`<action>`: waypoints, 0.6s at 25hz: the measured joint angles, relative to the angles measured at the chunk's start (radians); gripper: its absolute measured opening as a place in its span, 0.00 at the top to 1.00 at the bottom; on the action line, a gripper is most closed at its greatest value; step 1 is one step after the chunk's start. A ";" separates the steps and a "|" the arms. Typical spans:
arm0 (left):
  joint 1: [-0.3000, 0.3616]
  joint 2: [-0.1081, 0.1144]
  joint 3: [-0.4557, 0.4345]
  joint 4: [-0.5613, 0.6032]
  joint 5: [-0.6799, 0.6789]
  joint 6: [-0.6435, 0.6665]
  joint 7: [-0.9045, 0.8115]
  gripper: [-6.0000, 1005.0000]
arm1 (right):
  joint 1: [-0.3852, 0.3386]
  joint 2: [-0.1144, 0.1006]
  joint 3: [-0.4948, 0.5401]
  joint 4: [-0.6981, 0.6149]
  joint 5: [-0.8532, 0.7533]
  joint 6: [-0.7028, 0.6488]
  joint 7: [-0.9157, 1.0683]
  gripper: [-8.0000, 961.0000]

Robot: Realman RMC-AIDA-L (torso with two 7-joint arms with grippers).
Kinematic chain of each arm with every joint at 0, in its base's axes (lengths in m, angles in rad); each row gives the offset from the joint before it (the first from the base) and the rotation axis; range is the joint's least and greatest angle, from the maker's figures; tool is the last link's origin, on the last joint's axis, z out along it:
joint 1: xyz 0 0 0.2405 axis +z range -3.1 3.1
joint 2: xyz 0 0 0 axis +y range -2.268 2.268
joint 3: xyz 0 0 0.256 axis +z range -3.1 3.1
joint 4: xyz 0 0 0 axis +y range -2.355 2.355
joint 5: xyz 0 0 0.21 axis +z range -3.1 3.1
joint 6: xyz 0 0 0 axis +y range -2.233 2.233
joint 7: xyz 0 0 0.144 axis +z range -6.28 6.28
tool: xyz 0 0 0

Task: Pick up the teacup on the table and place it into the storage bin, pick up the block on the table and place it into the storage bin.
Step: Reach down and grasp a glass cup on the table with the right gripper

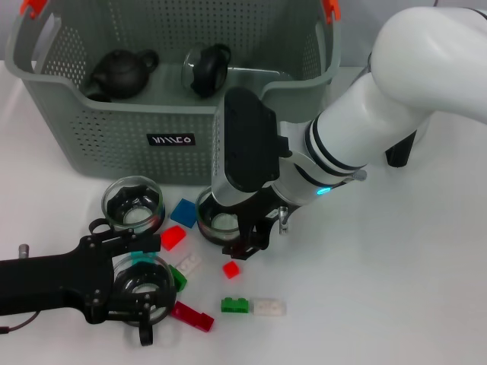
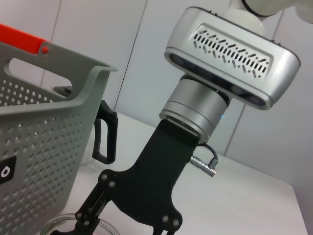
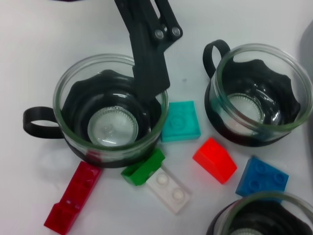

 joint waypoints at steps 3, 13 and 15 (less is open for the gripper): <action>0.000 0.000 0.000 0.001 0.000 -0.001 0.001 0.11 | 0.002 0.001 -0.003 0.012 0.001 0.008 -0.001 0.27; 0.000 -0.001 0.000 0.001 0.000 -0.002 0.001 0.11 | -0.001 0.003 -0.032 0.014 0.001 0.030 -0.001 0.27; 0.000 -0.001 0.000 0.002 0.000 -0.002 0.001 0.11 | -0.001 0.003 -0.044 0.014 0.001 0.037 0.002 0.27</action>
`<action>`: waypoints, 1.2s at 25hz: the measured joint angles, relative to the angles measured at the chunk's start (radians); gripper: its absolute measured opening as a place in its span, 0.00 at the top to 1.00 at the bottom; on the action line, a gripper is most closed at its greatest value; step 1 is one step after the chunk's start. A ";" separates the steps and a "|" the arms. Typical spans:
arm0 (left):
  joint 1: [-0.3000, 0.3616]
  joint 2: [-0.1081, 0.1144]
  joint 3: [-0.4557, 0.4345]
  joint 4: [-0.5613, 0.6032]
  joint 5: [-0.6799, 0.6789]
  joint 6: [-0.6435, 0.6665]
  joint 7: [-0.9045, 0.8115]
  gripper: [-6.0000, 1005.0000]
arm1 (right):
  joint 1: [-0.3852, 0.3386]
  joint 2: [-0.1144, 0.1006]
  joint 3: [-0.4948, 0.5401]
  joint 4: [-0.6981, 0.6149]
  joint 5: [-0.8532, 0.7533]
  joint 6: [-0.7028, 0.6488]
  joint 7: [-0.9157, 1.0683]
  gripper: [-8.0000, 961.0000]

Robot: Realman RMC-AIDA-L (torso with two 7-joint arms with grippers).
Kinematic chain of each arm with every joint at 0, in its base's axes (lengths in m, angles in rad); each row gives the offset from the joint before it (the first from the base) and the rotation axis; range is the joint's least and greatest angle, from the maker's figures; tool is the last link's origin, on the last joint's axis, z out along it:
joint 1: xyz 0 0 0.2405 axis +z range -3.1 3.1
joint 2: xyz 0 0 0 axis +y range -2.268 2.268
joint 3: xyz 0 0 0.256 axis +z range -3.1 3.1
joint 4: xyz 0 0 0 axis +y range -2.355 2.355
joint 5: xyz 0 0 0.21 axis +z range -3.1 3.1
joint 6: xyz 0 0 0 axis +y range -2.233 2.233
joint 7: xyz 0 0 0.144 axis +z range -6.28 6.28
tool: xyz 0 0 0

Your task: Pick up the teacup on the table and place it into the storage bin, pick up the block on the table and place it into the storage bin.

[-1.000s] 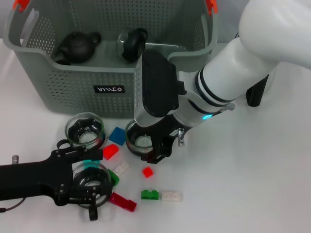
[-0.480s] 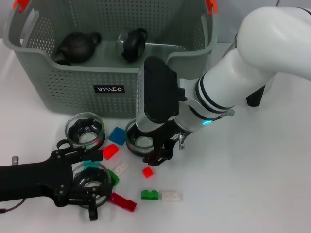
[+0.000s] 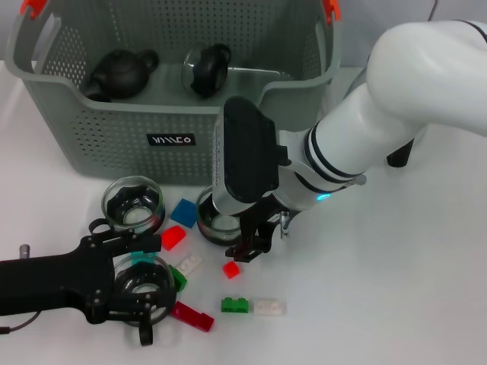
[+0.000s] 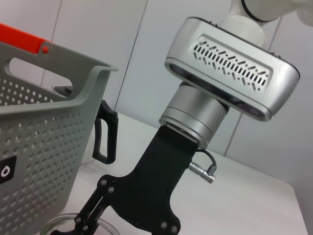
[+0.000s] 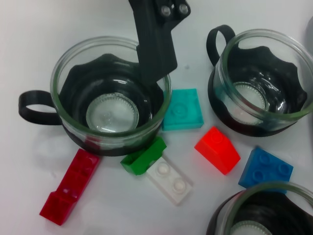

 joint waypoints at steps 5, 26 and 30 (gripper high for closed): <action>0.001 0.000 -0.001 0.001 0.000 0.000 0.000 0.11 | 0.000 0.001 -0.008 0.001 0.000 0.008 0.004 0.27; 0.006 0.000 -0.009 0.001 0.000 0.000 0.000 0.12 | -0.011 -0.013 -0.005 -0.064 0.000 -0.048 0.003 0.92; 0.009 0.000 -0.011 0.001 0.000 0.000 0.000 0.12 | -0.031 -0.018 0.031 -0.103 -0.002 -0.089 0.005 0.93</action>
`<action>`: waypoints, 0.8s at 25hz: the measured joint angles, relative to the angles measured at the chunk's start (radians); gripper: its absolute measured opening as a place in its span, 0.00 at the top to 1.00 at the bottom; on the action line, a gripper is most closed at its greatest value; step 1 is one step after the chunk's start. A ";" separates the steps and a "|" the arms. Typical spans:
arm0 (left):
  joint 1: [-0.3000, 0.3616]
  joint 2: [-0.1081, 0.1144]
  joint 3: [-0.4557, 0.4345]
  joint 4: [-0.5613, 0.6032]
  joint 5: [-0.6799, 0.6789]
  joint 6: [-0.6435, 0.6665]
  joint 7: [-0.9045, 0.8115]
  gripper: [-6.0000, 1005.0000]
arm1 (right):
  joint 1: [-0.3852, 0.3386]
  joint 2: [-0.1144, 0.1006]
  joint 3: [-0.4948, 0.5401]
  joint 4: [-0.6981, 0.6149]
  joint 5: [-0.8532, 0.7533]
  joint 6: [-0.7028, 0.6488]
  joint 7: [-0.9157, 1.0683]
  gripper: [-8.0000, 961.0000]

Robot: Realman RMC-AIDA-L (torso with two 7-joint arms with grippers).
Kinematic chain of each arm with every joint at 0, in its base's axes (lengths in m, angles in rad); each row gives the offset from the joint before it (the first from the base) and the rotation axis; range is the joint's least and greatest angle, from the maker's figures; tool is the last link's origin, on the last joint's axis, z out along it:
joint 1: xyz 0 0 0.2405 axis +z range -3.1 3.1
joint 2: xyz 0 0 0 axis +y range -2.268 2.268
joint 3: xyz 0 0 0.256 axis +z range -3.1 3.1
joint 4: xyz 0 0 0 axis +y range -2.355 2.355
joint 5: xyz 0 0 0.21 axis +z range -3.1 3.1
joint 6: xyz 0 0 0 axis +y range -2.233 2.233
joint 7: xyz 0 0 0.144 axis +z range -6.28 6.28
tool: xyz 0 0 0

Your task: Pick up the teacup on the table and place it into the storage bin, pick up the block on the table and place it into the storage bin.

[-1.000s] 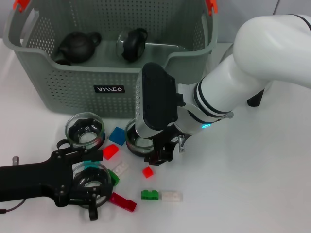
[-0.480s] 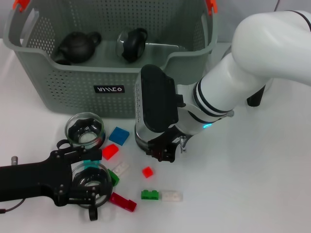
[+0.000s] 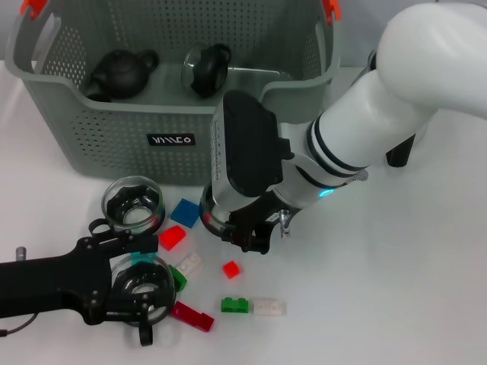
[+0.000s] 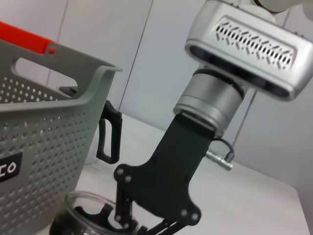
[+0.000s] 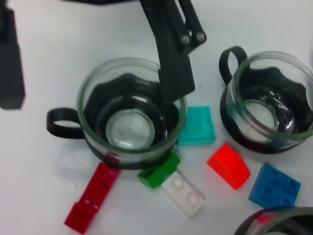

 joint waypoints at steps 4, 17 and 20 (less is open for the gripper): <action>0.005 0.004 0.000 0.000 -0.003 0.003 0.000 0.12 | -0.050 -0.005 0.061 -0.097 -0.020 -0.081 0.021 0.93; 0.017 -0.002 -0.012 0.000 -0.008 0.015 0.015 0.12 | -0.214 -0.005 0.392 -0.551 0.016 -0.491 0.149 0.93; 0.013 -0.004 -0.012 0.000 -0.008 0.015 0.015 0.12 | -0.183 -0.006 0.503 -0.558 0.109 -0.562 0.167 0.93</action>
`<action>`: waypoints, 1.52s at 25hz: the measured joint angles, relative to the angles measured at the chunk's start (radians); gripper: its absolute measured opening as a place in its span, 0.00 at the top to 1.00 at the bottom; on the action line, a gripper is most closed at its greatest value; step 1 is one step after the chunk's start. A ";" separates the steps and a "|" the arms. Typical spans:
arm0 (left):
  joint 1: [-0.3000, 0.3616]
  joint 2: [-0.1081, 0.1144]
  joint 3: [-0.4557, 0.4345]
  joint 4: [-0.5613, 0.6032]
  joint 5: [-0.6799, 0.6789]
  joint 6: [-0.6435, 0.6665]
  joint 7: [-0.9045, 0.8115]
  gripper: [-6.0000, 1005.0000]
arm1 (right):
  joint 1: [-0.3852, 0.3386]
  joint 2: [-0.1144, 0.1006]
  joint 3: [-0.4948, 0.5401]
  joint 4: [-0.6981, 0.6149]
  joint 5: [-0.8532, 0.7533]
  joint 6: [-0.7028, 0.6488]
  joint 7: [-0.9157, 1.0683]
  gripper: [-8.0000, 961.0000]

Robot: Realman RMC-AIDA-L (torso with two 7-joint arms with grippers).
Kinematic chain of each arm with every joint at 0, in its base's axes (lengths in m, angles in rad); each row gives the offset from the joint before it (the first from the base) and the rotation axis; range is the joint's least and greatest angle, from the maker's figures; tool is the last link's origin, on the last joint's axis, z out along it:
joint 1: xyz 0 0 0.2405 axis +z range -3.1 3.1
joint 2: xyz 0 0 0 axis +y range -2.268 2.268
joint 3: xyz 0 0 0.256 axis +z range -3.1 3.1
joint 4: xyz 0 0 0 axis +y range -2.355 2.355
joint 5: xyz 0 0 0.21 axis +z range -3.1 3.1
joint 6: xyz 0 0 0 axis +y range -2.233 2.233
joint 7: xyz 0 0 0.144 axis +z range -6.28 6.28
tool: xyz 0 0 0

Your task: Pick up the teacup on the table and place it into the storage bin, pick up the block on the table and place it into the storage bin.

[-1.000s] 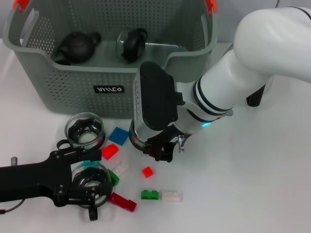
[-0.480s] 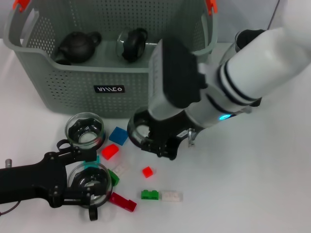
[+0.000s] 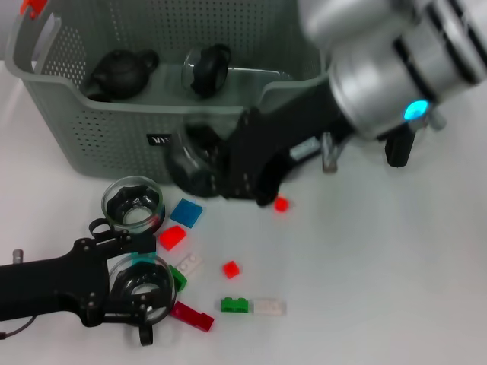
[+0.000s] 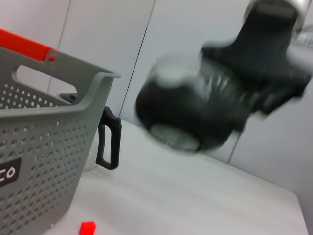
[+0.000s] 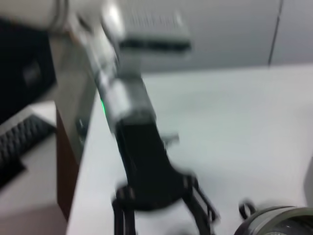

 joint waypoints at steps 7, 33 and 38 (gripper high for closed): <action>-0.018 0.000 0.007 -0.002 0.002 0.001 0.000 0.12 | 0.080 -0.001 0.135 0.010 0.005 -0.017 0.016 0.93; -0.042 -0.009 0.012 0.000 0.007 -0.009 0.000 0.12 | 0.407 -0.080 0.320 0.591 -0.356 0.422 -0.041 0.93; -0.045 -0.011 0.012 0.000 0.007 -0.009 0.000 0.12 | 0.447 -0.080 0.318 0.730 -0.398 0.546 -0.087 0.93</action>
